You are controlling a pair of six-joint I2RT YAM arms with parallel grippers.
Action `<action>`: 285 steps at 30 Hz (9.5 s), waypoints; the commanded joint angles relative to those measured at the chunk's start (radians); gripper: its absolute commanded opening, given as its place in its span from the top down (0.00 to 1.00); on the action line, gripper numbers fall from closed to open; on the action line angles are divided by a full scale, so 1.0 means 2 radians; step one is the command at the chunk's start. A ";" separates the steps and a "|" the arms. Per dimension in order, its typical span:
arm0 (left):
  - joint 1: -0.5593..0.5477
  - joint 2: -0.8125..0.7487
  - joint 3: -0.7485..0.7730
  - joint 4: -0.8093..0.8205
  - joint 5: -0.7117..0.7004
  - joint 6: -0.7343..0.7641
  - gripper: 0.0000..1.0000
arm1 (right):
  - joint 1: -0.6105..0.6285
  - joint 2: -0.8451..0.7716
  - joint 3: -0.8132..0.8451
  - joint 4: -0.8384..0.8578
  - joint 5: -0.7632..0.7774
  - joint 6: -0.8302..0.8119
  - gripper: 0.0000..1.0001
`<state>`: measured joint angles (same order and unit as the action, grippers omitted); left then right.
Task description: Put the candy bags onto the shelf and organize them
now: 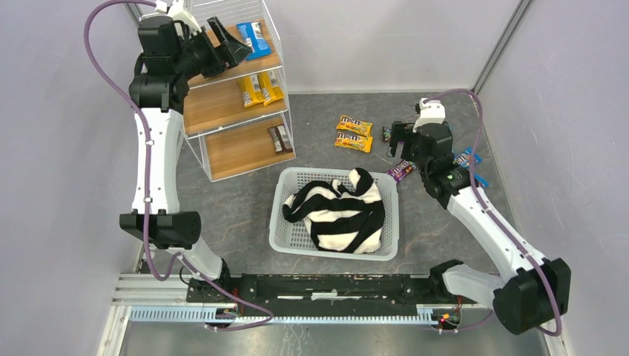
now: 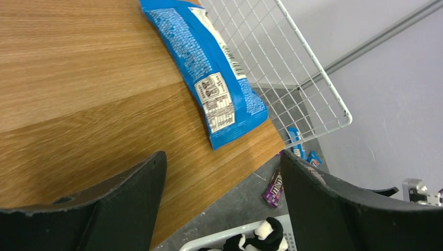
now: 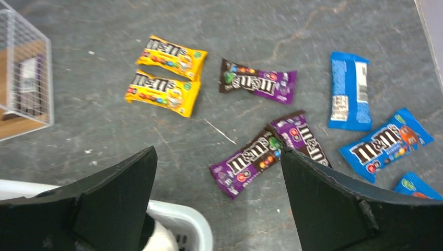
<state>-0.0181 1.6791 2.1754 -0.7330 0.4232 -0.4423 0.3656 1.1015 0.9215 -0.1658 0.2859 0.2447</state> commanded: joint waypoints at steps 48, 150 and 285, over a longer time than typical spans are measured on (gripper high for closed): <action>-0.161 -0.285 -0.464 0.138 0.100 0.023 0.00 | -0.259 0.553 0.355 -0.098 -0.063 -0.146 0.27; -0.355 -0.143 -0.193 -0.016 -0.190 0.105 0.98 | -0.053 -0.072 -0.020 0.114 -0.188 0.084 0.13; -0.291 -0.208 -0.378 0.188 0.048 -0.056 0.02 | -0.323 0.312 0.061 0.021 -0.180 0.082 0.65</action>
<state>-0.5926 1.2537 1.4391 -0.4332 0.5255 -0.4797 -0.2886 1.8011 1.0710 -0.1730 0.0067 0.3813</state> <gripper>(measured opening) 0.979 0.363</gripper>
